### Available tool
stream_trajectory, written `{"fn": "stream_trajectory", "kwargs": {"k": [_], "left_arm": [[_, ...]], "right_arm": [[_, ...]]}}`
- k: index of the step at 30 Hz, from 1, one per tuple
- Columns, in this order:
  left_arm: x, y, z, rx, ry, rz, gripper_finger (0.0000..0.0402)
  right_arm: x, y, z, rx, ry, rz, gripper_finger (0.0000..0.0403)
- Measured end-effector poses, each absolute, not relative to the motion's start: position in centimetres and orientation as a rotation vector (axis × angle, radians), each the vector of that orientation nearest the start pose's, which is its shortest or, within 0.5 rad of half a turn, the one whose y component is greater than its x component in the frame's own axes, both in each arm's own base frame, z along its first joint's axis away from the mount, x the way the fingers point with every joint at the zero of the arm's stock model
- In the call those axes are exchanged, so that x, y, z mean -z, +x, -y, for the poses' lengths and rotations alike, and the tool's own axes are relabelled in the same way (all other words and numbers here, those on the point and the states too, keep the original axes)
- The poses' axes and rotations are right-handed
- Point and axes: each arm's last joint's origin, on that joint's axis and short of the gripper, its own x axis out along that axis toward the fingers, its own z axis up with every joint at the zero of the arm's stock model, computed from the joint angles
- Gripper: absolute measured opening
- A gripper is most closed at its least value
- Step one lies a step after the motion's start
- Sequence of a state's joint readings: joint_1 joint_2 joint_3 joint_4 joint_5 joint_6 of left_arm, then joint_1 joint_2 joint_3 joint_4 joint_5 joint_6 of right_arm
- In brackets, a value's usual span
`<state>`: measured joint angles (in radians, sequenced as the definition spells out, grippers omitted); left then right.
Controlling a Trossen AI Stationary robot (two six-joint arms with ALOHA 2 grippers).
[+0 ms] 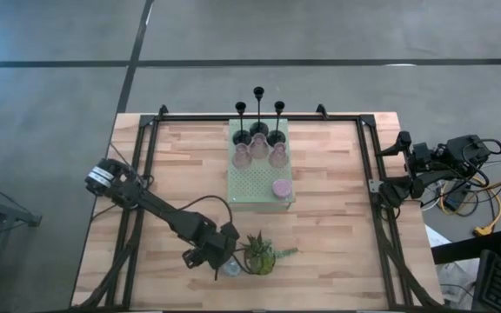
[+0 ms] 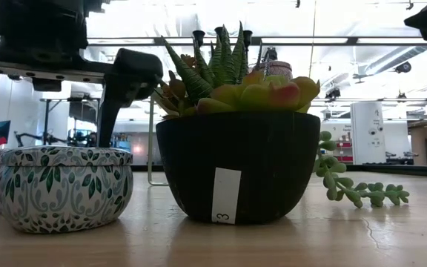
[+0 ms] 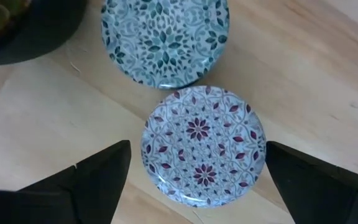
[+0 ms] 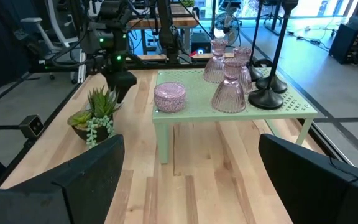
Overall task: Pick & Place candle stick holders
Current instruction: Put the red patterned scented candle on the shelf
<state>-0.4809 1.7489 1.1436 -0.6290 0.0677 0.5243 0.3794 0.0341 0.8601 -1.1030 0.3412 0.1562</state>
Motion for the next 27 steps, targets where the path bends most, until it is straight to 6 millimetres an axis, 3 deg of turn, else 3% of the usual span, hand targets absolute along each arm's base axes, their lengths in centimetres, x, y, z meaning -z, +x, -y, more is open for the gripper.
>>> {"fn": "stream_trajectory", "kwargs": {"k": [27], "left_arm": [[-16.8,30.1,16.8,0.898,0.792,-1.004,0.0369]], "right_arm": [[-30.7,-2.5,2.0,-0.018,0.058,-0.261,0.0366]]}}
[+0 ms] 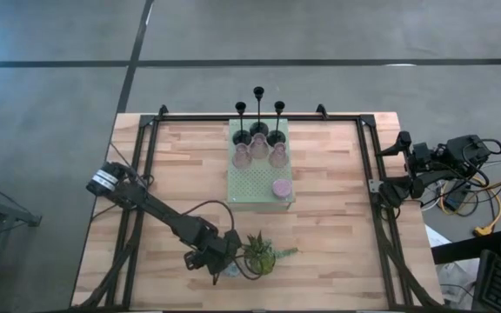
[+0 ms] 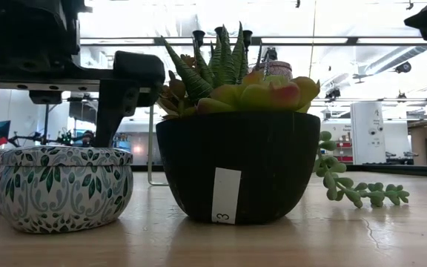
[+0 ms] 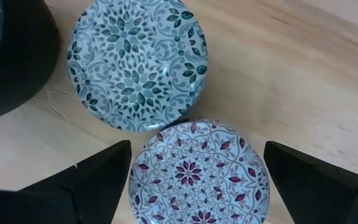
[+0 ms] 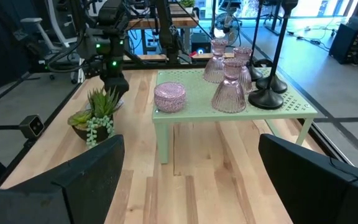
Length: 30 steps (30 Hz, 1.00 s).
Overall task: Pick & Place candle stick holders
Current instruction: Put the red patterned scented candle on the shelf
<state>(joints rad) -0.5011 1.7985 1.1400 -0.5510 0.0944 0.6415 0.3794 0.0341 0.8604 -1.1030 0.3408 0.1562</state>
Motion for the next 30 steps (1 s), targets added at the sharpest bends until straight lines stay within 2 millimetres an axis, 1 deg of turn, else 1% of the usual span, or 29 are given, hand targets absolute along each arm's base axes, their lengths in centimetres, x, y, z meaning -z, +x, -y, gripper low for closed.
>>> {"fn": "stream_trajectory", "kwargs": {"k": [6,12,22,25,30], "left_arm": [[-16.6,30.0,16.7,0.898,0.791,-1.009,0.0369],[-15.6,29.6,16.5,0.897,0.791,-1.017,0.0369],[-15.7,29.9,16.6,0.874,0.797,-0.981,0.0368],[-15.8,30.0,16.5,0.845,0.825,-0.971,0.0357],[-15.8,30.0,16.5,0.845,0.827,-0.973,0.0316]], "right_arm": [[-30.7,-2.5,2.0,-0.018,0.058,-0.261,0.0366],[-30.7,-2.5,2.0,-0.018,0.058,-0.261,0.0366],[-30.7,-2.5,2.0,-0.018,0.058,-0.261,0.0366],[-30.7,-2.5,2.0,-0.017,0.058,-0.261,0.0366],[-30.7,-2.5,2.0,-0.018,0.058,-0.261,0.0366]]}}
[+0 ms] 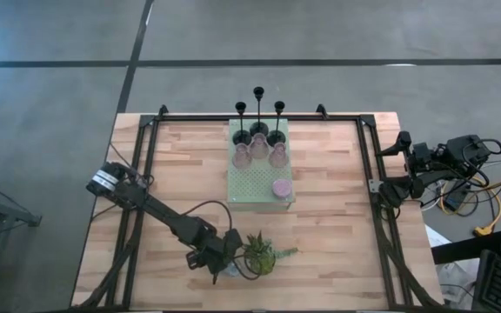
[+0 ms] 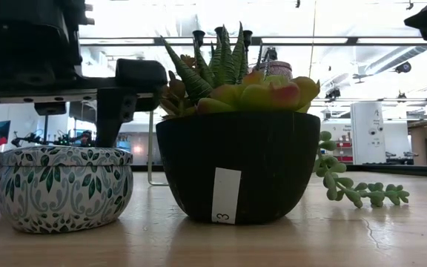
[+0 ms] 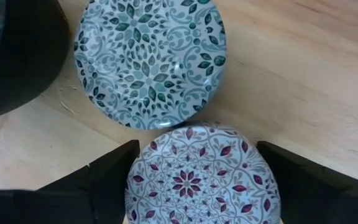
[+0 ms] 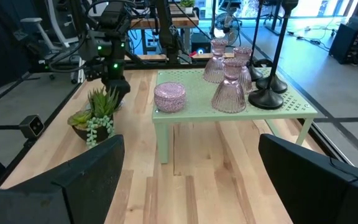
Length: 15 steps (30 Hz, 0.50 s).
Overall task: Pick & Place candle stick holders
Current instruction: Put the red patterned scented candle on the shelf
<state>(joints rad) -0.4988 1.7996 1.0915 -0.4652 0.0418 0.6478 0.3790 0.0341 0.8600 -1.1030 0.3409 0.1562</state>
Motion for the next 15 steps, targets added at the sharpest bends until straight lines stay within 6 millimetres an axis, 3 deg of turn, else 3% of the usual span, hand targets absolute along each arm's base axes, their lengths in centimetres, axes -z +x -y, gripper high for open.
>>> {"fn": "stream_trajectory", "kwargs": {"k": [9,15], "left_arm": [[-15.76,29.97,16.36,0.813,0.832,-0.991,0.0289],[-15.71,29.84,16.19,0.805,0.835,-1.019,0.0251]], "right_arm": [[-30.74,-2.49,2.03,-0.017,0.058,-0.261,0.0366],[-30.73,-2.47,2.03,-0.018,0.058,-0.261,0.0366]]}}
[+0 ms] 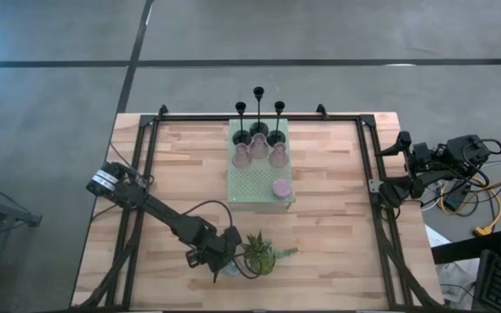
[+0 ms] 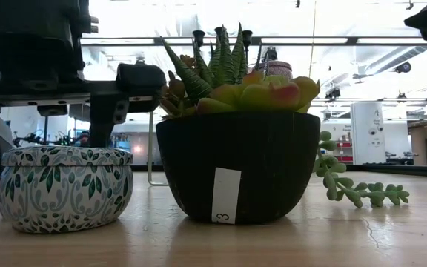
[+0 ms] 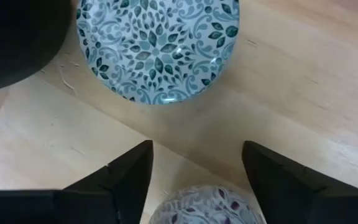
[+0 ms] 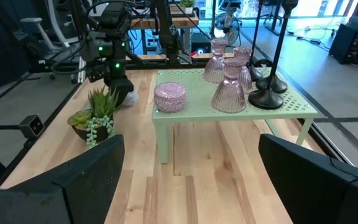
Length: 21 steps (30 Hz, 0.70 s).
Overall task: Pick & Place candle stick holders
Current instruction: Put the red patterned scented candle on the shelf
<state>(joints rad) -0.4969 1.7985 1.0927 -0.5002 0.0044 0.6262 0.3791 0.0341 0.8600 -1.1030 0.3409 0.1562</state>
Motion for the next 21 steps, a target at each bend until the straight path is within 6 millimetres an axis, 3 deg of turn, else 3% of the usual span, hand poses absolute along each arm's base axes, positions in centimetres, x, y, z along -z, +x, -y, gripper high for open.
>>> {"fn": "stream_trajectory", "kwargs": {"k": [8,21], "left_arm": [[-15.93,29.95,16.22,0.792,0.842,-1.023,0.0251],[-16.17,29.38,15.59,0.697,0.865,-1.157,0.0352]], "right_arm": [[-30.73,-2.48,2.03,-0.017,0.058,-0.261,0.0366],[-30.73,-2.48,2.03,-0.018,0.058,-0.261,0.0366]]}}
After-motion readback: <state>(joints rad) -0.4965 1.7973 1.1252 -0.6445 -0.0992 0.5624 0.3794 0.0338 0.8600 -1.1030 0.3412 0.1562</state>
